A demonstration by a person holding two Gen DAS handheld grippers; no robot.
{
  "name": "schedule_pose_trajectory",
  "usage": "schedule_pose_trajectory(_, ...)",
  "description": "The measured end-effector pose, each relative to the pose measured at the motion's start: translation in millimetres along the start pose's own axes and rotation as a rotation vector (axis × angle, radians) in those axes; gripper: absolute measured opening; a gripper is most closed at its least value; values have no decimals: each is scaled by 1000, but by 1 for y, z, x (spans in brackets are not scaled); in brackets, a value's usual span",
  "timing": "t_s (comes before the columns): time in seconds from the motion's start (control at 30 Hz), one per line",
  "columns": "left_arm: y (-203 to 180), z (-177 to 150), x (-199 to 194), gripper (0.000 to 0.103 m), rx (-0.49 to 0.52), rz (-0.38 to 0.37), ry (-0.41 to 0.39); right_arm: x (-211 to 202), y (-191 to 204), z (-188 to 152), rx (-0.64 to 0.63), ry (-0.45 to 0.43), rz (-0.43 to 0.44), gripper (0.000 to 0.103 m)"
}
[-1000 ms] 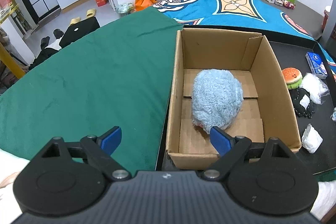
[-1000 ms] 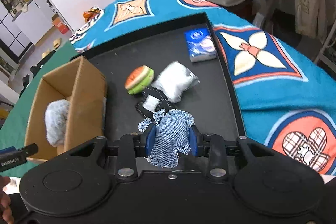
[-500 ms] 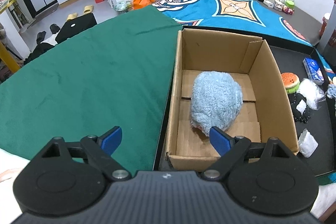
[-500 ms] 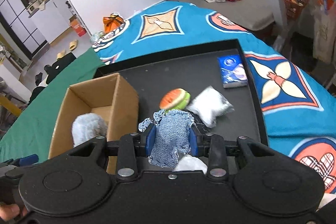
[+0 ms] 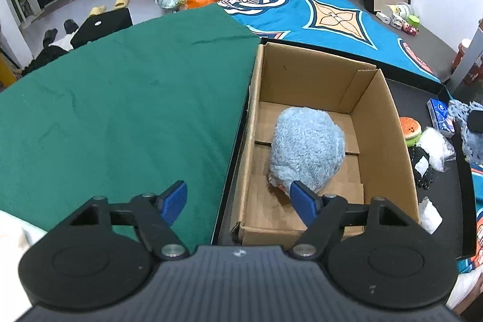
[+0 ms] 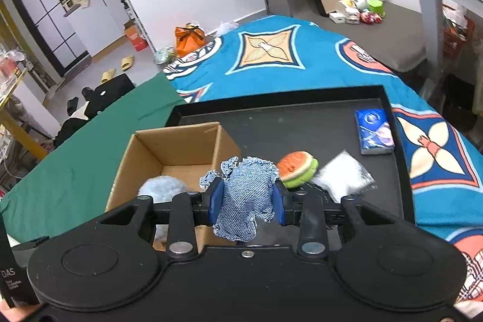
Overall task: Organize soft objects
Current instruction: 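Carry the denim plush over the box and release it inside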
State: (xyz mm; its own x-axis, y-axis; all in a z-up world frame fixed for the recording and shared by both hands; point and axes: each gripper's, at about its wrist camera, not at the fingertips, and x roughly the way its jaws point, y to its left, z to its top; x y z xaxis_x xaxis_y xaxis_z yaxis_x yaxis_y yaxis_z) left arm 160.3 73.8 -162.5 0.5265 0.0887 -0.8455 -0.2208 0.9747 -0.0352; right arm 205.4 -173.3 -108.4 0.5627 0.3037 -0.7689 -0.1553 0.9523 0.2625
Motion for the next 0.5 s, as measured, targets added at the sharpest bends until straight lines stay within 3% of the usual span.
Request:
schedule_pose_trajectory(0.1, 3, 0, 1, 68, -13, -16, 1, 2, 9, 4, -16, -8, 10, 34)
schedule_pose_trajectory(0.27, 7, 0, 6, 51, -34, -41, 22, 7, 24, 11, -46, -11, 31, 34)
schedule_pose_trajectory(0.5, 12, 0, 9, 39, -60, -69, 25, 16, 45, 15, -88, -1, 62, 34)
